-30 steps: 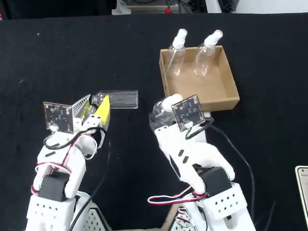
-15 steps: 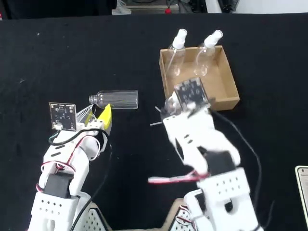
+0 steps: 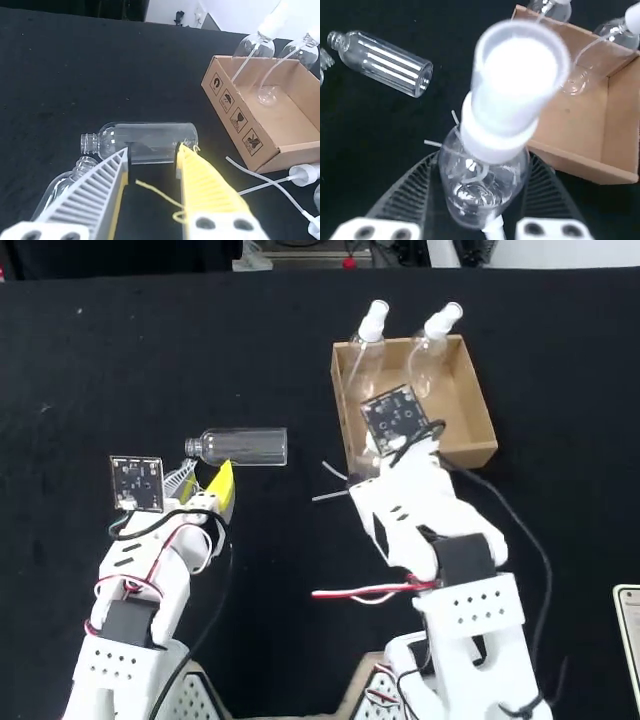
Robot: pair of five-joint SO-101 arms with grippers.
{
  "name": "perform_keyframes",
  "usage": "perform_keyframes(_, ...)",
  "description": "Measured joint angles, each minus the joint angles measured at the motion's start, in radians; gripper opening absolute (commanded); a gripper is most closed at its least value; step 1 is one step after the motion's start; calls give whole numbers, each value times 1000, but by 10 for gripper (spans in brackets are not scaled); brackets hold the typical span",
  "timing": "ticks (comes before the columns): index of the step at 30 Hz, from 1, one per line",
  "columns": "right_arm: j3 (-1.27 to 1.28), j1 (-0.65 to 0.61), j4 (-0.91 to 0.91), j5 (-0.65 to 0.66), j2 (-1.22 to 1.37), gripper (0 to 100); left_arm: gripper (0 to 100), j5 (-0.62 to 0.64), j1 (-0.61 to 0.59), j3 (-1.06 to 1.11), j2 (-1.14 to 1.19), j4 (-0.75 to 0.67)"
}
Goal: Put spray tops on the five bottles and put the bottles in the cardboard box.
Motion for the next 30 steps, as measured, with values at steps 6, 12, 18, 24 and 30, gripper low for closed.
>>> perform_keyframes(6,-94,0,0,5,109,109,155,0,0,0,0,-6)
perform_keyframes(12,-218,0,0,-15,201,109,155,0,0,0,0,-6)
perform_keyframes(18,-295,0,-2,-17,334,109,155,0,0,0,0,-6)
perform_keyframes(24,-321,28,-140,-20,345,109,155,0,0,0,0,-6)
perform_keyframes(30,-319,101,-295,-91,348,109,155,0,0,0,0,-6)
